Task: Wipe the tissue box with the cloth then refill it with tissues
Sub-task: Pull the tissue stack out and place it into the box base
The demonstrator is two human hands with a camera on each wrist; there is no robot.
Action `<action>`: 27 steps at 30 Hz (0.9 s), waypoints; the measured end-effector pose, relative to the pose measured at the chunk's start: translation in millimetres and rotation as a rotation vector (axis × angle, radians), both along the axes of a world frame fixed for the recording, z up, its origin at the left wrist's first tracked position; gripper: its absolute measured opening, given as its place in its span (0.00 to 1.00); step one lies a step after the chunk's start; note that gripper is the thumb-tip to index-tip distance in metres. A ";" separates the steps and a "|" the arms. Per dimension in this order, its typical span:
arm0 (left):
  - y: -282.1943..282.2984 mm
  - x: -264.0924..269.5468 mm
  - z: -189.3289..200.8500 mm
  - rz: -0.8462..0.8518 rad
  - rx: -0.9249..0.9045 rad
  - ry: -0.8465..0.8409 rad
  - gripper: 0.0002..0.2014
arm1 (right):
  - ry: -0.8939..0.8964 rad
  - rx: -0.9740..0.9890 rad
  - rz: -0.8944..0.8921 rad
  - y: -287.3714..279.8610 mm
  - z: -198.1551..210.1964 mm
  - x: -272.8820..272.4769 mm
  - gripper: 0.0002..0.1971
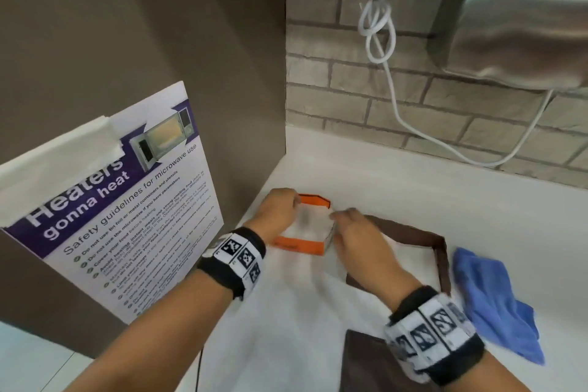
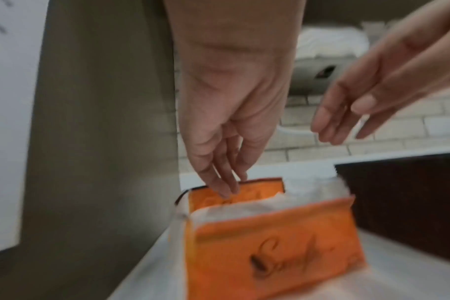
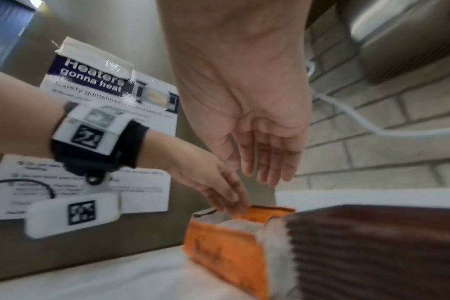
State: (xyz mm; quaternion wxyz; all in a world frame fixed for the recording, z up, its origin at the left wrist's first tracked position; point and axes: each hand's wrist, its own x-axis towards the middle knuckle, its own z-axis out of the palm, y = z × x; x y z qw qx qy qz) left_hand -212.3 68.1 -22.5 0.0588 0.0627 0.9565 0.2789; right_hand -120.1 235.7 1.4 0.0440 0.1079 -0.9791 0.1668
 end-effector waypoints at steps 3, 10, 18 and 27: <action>-10.6 -14.9 -16.5 -0.092 -0.095 -0.087 0.16 | -0.077 0.027 0.170 -39.1 -23.1 -15.6 0.22; -6.0 -27.6 -29.2 -0.139 -0.210 -0.075 0.16 | -0.195 0.257 0.144 -55.3 -46.7 -27.3 0.16; -0.3 -27.3 -25.3 -0.254 -0.267 0.076 0.10 | -0.164 0.224 0.134 -53.4 -48.3 -33.1 0.18; 3.9 -37.4 -20.4 -0.348 -0.392 -0.157 0.15 | -0.283 0.239 0.049 -56.6 -40.7 -45.1 0.17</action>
